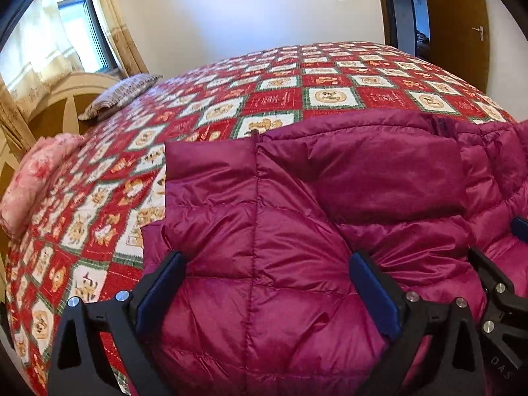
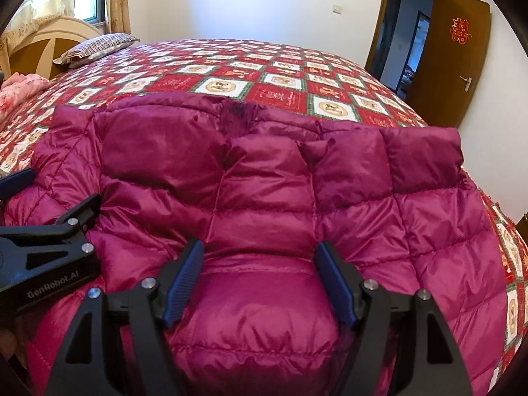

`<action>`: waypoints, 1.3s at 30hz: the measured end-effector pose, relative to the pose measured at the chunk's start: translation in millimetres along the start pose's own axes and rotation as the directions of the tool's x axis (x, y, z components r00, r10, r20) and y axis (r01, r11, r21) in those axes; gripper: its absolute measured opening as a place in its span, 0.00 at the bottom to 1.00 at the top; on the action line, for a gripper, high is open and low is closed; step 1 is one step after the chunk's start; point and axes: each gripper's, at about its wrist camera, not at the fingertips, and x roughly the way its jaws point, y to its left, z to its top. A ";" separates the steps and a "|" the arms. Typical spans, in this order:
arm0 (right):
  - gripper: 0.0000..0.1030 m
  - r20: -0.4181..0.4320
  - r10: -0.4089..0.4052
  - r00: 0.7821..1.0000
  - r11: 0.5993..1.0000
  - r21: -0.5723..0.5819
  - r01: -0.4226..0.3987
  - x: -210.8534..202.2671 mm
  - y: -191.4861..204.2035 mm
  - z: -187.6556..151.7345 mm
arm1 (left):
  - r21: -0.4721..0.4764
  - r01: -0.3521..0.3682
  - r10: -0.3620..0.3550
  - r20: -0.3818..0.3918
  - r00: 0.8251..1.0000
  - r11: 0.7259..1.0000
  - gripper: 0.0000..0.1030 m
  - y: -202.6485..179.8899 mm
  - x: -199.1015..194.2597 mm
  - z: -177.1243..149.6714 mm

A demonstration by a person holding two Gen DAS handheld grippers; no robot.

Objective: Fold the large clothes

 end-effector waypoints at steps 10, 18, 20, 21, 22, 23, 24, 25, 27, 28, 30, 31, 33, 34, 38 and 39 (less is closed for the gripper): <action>0.72 0.029 -0.004 1.000 1.000 -0.003 0.004 -26.4 -7.3 -6.0 | -0.050 0.026 -0.025 0.016 1.000 0.998 0.99 23.7 -39.4 -9.8; 0.78 0.075 -0.035 0.997 0.998 -0.044 0.039 -65.6 0.5 -52.3 | -0.252 0.057 -0.059 0.002 0.998 0.966 0.99 75.5 -73.1 -87.8; 0.79 0.077 -0.045 0.996 0.998 -0.045 0.048 -57.9 1.0 -56.7 | -0.296 0.102 -0.116 -0.031 0.993 0.950 0.99 77.9 -62.1 -95.2; 0.79 0.074 -0.043 0.996 0.998 -0.040 0.046 -58.1 0.2 -56.3 | -0.320 0.120 -0.133 -0.020 0.991 0.940 0.99 80.7 -61.2 -96.7; 0.80 0.071 -0.041 0.997 0.998 -0.035 0.043 -57.2 -1.4 -55.3 | -0.329 0.127 -0.139 -0.014 0.990 0.936 0.99 81.6 -61.1 -97.6; 0.80 0.070 -0.038 0.997 0.999 -0.031 0.040 -55.6 -2.6 -55.7 | -0.330 0.136 -0.148 -0.012 0.989 0.934 0.99 81.1 -60.3 -97.4; 0.81 0.069 -0.036 0.997 0.999 -0.030 0.038 -54.0 -3.8 -55.4 | -0.328 0.148 -0.159 -0.006 0.987 0.933 0.99 80.4 -59.9 -97.6; 0.81 0.068 -0.036 0.997 0.999 -0.029 0.038 -52.3 -4.6 -55.0 | -0.325 0.156 -0.164 0.003 0.987 0.933 0.99 79.3 -59.5 -98.1; 0.82 0.071 -0.048 0.996 0.998 -0.034 0.051 -51.9 -3.0 -56.0 | -0.321 0.173 -0.178 0.015 0.984 0.931 0.99 77.8 -60.2 -99.9; 0.82 0.072 -0.055 0.996 0.998 -0.039 0.058 -51.6 -1.7 -56.2 | -0.320 0.186 -0.190 0.022 0.982 0.929 0.98 76.7 -60.9 -100.1; 0.82 0.076 -0.066 0.995 0.997 -0.045 0.069 -51.6 0.5 -57.0 | -0.308 0.241 -0.240 0.042 0.970 0.921 0.82 73.6 -63.4 -99.0; 0.82 0.077 -0.067 0.995 0.997 -0.045 0.070 -51.3 0.9 -56.9 | -0.294 0.265 -0.261 0.052 0.964 0.918 0.75 70.2 -65.1 -97.6; 0.82 0.077 -0.066 0.995 0.997 -0.043 0.069 -50.0 1.8 -55.7 | -0.271 0.291 -0.285 0.062 0.956 0.918 0.57 65.2 -68.2 -96.1; 0.82 0.076 -0.063 0.995 0.997 -0.041 0.066 -50.1 2.1 -55.9 | -0.259 0.312 -0.305 0.066 0.950 0.914 0.51 62.1 -69.2 -95.3; 0.81 0.064 -0.028 0.998 0.999 -0.039 0.030 -58.5 -0.6 -52.7 | -0.200 0.285 -0.274 0.078 0.958 0.938 0.18 56.2 -76.6 -91.3; 0.80 0.065 -0.018 0.998 0.999 -0.040 0.021 -62.9 -1.9 -52.2 | -0.191 0.278 -0.267 0.080 0.960 0.941 0.17 56.1 -78.1 -90.7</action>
